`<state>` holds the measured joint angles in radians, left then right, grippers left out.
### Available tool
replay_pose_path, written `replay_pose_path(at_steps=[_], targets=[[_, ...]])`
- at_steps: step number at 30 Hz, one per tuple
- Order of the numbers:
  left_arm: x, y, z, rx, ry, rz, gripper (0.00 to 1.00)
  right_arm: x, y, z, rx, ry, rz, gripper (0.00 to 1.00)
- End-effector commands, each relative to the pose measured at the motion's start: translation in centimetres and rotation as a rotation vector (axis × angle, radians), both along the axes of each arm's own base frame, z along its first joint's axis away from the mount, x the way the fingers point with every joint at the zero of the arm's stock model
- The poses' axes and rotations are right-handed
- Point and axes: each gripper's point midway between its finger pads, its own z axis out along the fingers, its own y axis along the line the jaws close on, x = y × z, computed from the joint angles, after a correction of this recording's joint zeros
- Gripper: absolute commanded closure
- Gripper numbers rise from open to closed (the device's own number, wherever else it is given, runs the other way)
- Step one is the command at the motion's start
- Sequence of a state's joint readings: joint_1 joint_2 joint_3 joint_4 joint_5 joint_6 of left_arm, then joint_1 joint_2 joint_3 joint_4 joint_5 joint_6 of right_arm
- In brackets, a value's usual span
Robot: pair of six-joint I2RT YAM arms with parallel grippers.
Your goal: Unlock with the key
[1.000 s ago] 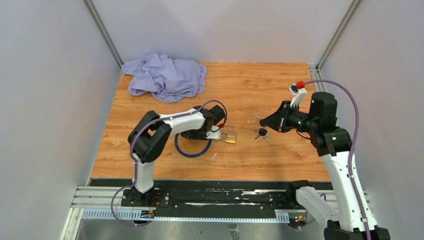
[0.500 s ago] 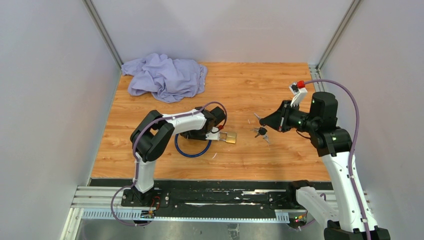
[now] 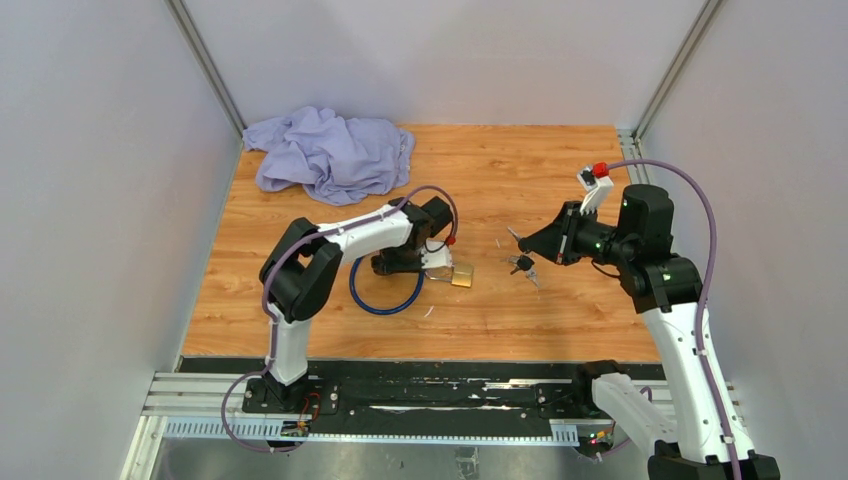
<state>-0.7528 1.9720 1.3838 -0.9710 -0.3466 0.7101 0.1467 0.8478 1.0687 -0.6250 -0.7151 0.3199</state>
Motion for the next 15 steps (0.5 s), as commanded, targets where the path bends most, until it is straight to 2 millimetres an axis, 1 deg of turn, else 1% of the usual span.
replay_pose_path(at_steps=[1,4,9,12,15], targets=[[-1.3,-3.3,3.6,-0.285,0.118,0.132,1.0,-0.1,0.4,0.5,0.006,-0.014,0.024,0.99],[-2.0,-3.5,4.5,-0.383,0.159,0.174,1.0,0.1,0.4,0.7,0.004,-0.021,0.02,0.99],[-3.0,-4.3,6.8,-0.535,0.194,0.188,1.0,0.2,0.5,0.4,0.008,-0.015,0.025,0.99],[-3.5,-5.3,6.9,-0.6,0.22,0.194,1.0,0.1,0.5,0.2,0.006,-0.011,0.024,0.99],[-3.4,-6.0,5.9,-0.626,0.221,0.224,1.0,0.0,0.5,0.1,0.006,-0.012,0.025,0.99]])
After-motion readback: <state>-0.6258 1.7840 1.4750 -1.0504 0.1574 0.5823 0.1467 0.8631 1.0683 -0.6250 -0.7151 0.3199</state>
